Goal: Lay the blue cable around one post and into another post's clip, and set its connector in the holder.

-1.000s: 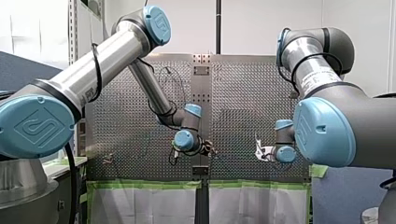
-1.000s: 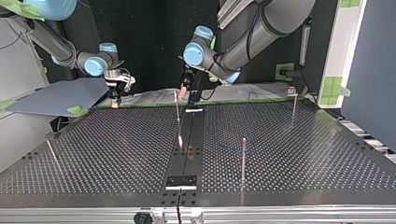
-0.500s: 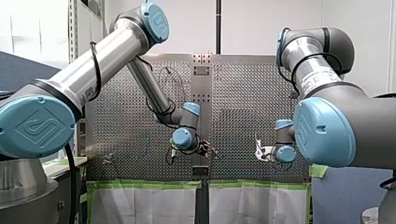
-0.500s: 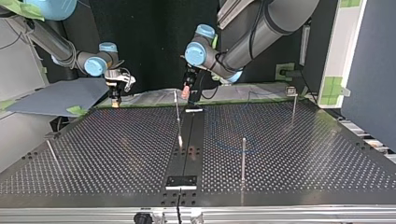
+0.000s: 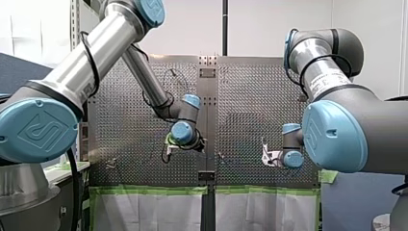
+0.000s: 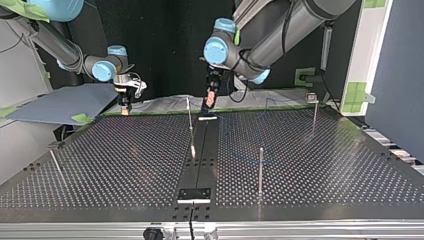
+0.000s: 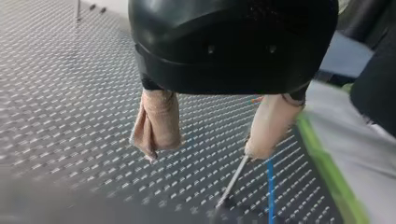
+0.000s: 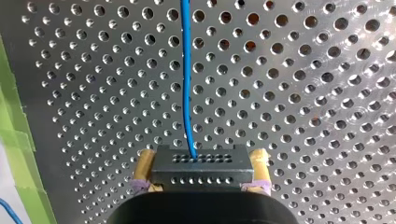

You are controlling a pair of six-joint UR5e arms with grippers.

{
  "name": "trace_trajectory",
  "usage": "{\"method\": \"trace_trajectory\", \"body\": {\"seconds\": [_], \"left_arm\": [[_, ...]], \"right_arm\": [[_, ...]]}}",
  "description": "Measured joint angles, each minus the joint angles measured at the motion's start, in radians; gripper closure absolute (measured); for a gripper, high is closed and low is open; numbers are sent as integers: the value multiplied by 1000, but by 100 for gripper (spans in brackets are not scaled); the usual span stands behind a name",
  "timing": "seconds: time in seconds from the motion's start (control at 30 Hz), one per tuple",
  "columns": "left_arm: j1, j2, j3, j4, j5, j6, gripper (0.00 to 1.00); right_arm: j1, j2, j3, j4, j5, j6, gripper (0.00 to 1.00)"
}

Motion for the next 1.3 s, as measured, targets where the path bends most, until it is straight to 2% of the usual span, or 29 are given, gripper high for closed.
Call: {"method": "trace_trajectory", "body": {"seconds": [0.5,0.8,1.03,1.3], "left_arm": [[24,129,-5,-80,-111,-129,0],[32,198,-11,-118,-175,-182,0],[49,253,-48,-109,-195,-210,0],[115,324,-59,-116,-168,-254,0]], "right_arm": [[2,2,0,-7,-3,10,100],[0,3,0,-8,-4,18,100],[-5,5,2,-15,-5,25,100],[-6,8,3,-22,-16,35,100]]}}
